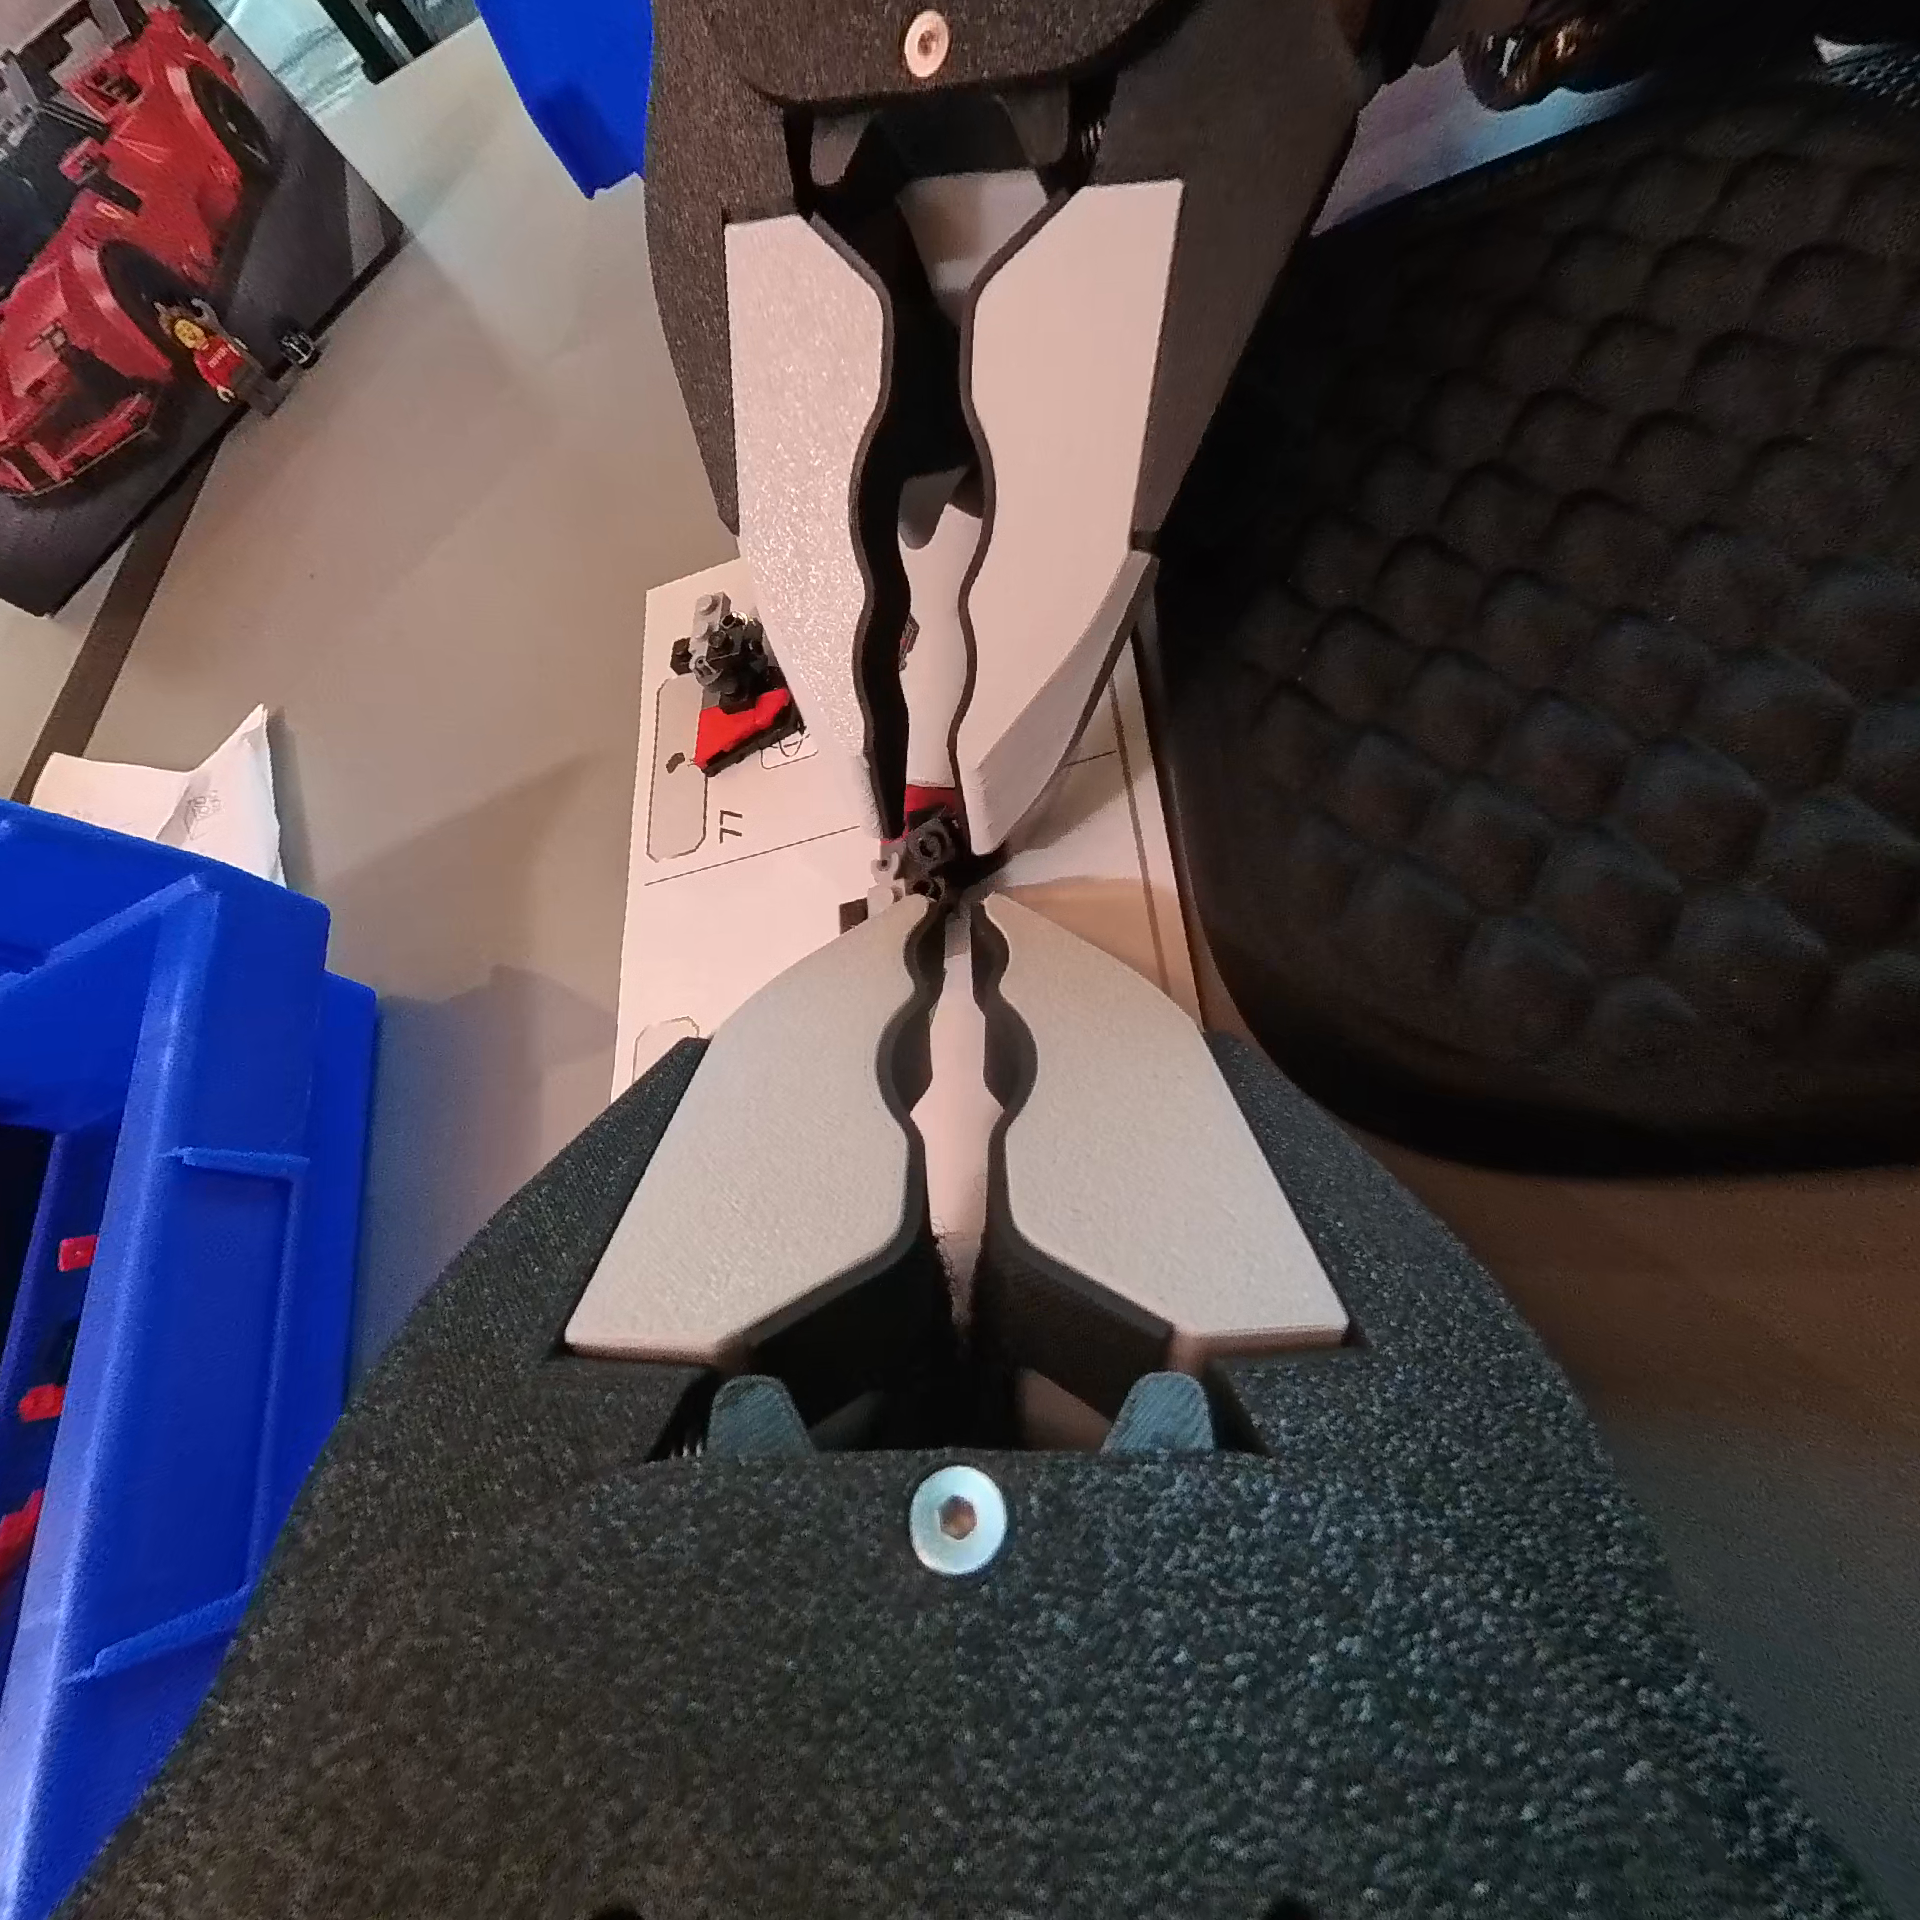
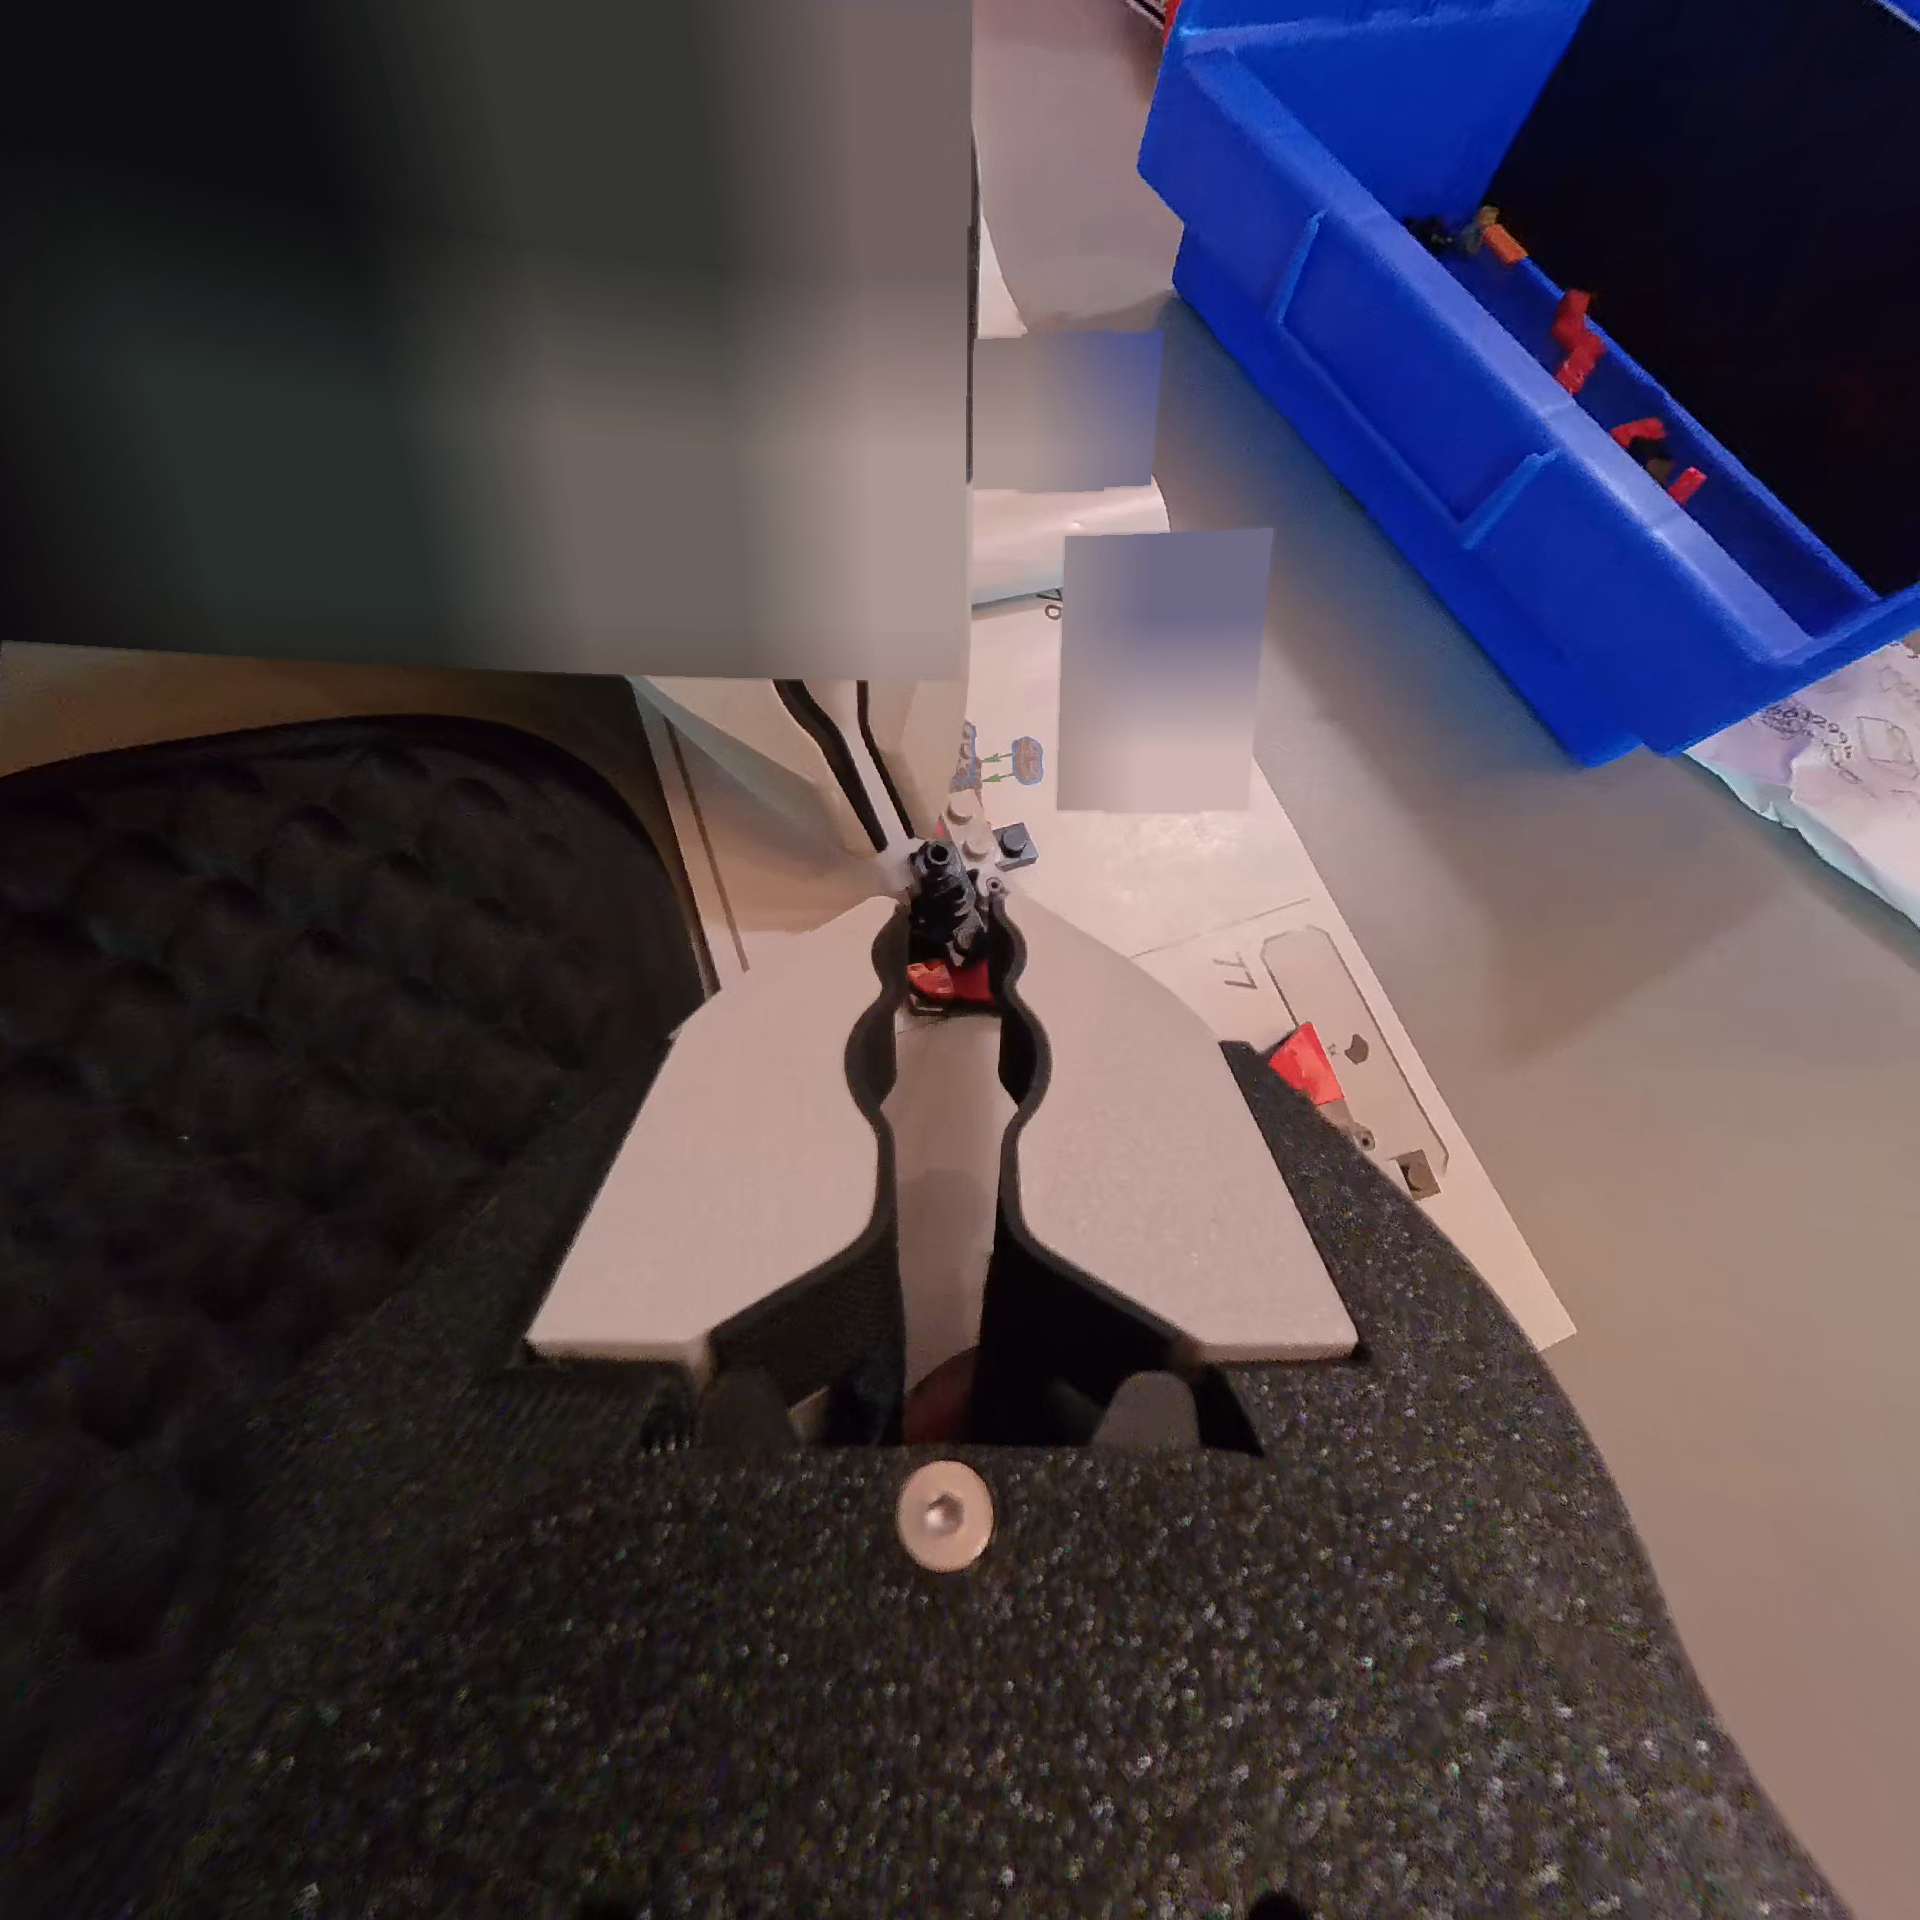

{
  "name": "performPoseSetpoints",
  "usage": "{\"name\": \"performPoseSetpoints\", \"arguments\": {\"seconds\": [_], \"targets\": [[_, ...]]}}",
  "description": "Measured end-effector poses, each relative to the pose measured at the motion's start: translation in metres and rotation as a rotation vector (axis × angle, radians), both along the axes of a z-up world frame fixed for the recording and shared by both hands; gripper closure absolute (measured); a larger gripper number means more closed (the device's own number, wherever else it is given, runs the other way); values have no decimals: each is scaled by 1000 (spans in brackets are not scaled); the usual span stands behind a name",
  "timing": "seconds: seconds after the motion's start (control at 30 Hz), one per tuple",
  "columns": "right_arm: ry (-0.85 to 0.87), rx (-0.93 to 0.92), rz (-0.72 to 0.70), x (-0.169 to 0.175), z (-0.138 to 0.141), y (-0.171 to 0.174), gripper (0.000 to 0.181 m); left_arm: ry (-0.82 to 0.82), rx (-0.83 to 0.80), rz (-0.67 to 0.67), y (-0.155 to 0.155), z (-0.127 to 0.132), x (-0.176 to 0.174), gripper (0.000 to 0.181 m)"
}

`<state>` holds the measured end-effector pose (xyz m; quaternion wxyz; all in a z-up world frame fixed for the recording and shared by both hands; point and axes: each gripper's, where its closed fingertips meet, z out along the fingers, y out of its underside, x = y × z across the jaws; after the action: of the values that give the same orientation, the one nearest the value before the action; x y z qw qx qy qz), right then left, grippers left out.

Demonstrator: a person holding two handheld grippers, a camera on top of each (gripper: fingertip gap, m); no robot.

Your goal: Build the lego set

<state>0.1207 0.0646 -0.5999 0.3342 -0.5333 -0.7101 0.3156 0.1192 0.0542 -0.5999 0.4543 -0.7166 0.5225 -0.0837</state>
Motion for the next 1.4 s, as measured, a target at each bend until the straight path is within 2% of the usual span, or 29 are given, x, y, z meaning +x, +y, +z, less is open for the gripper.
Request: {"name": "performPoseSetpoints", "arguments": {"seconds": [0.67, 0.93, 1.1, 1.4], "targets": [[-25, -69, -21, -1, -2, 3, 167, 5, -1, -66, 3, 4, 13, 175], [-30, -88, -30, -1, -2, 3, 167, 18, 0, -19, 8, 8, -1, 170], [-34, -90, -33, -2, -2, 3, 167, 27, -49, -16, 8, -1, -6, 163], [-44, -62, -23, -3, -3, 4, 166, -10, -55, -46, 8, 0, 0, 171]]}}
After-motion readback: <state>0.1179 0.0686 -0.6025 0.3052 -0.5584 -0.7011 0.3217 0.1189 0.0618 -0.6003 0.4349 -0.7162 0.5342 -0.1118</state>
